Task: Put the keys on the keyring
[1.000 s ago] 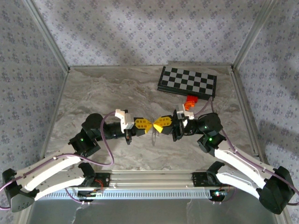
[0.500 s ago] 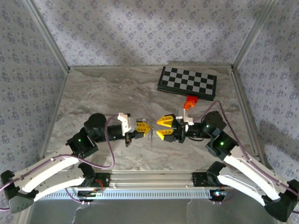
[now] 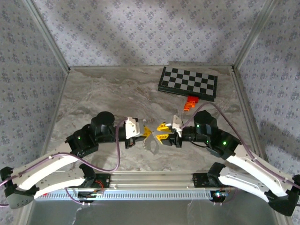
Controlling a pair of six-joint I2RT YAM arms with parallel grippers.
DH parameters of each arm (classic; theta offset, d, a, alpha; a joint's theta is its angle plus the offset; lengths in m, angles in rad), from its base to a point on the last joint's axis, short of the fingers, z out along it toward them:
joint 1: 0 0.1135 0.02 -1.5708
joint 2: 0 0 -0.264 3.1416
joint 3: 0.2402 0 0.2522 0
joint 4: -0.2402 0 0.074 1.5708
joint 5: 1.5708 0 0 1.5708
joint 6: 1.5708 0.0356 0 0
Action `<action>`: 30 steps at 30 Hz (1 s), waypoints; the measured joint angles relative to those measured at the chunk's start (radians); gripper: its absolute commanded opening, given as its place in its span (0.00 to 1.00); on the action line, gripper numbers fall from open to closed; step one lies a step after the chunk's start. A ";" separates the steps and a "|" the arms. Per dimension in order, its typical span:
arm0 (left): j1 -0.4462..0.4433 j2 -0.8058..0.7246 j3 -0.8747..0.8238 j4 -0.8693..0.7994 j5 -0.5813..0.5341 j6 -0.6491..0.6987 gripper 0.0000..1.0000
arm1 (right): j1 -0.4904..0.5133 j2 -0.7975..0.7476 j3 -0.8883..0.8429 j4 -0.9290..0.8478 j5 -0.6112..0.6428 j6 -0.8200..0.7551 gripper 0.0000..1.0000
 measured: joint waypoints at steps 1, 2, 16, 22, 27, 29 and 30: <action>-0.005 0.003 0.005 -0.010 -0.006 0.005 0.00 | 0.005 0.001 0.001 -0.008 0.006 -0.006 0.34; -0.008 0.005 0.010 -0.021 -0.013 0.012 0.00 | 0.011 0.003 0.003 -0.015 0.012 -0.012 0.34; -0.040 0.039 0.036 -0.121 -0.062 0.060 0.00 | 0.043 0.040 0.019 -0.039 0.054 -0.060 0.30; -0.049 0.050 0.036 -0.126 -0.066 0.062 0.00 | 0.062 0.066 0.019 -0.039 0.059 -0.067 0.28; -0.052 0.050 0.036 -0.129 -0.066 0.062 0.00 | 0.075 0.078 0.019 -0.038 0.066 -0.076 0.18; -0.053 0.050 0.036 -0.129 -0.066 0.062 0.00 | 0.079 0.083 0.019 -0.038 0.070 -0.082 0.14; -0.056 0.050 0.036 -0.129 -0.066 0.062 0.00 | 0.080 0.085 0.019 -0.039 0.072 -0.085 0.12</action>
